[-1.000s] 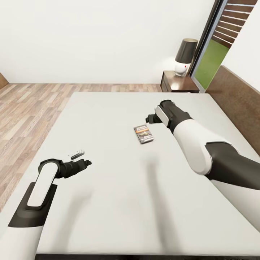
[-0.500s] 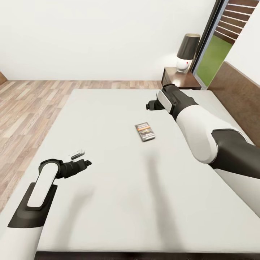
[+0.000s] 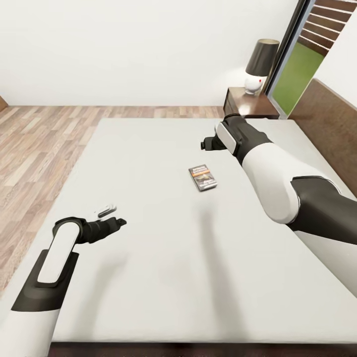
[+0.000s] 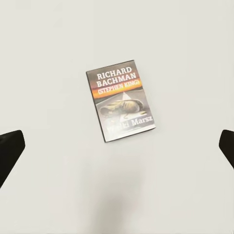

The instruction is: In the bedroom, move the book from the bed onto either nightstand, and place the two sandals side by side next to the bed.

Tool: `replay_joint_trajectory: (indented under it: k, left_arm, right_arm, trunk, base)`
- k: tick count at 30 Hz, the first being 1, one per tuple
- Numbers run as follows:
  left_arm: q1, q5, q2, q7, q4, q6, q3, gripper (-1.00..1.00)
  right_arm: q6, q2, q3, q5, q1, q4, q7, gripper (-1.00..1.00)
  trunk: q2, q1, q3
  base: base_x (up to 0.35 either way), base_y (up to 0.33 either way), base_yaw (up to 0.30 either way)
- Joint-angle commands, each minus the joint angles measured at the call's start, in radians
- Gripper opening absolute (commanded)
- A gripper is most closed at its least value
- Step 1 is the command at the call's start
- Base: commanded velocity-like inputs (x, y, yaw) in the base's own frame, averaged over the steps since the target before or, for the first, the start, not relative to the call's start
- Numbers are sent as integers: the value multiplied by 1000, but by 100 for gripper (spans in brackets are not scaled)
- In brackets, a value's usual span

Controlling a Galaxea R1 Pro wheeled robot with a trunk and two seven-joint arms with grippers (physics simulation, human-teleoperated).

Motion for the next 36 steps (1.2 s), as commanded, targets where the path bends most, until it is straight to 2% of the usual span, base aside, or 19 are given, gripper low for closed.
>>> replay_joint_trajectory:
  k: [1, 13, 20, 36]
  left_arm:
    - [-2, 9, -1, 10, -1, 1, -2, 100]
    - [-14, 12, -11, 12, -23, -3, -4, 100]
    - [-34, 12, -47, 13, -30, -4, -2, 100]
    - [-38, 13, -54, 12, -31, 1, -1, 100]
  right_arm:
    - [4, 1, -5, 4, -1, -1, -2, 100]
    - [5, 1, -7, 4, 0, 2, -1, 100]
    - [5, 1, -7, 4, 4, 5, -2, 100]
    - [5, 1, -8, 5, 11, 7, -1, 100]
  trunk:
    - [-1, 0, -2]
    - [-1, 0, -21]
    - [-1, 0, -32]
    - [-1, 0, -57]
  base:
    - [0, 10, 0]
    - [0, 3, 0]
    - [0, 0, 0]
    - [0, 0, 0]
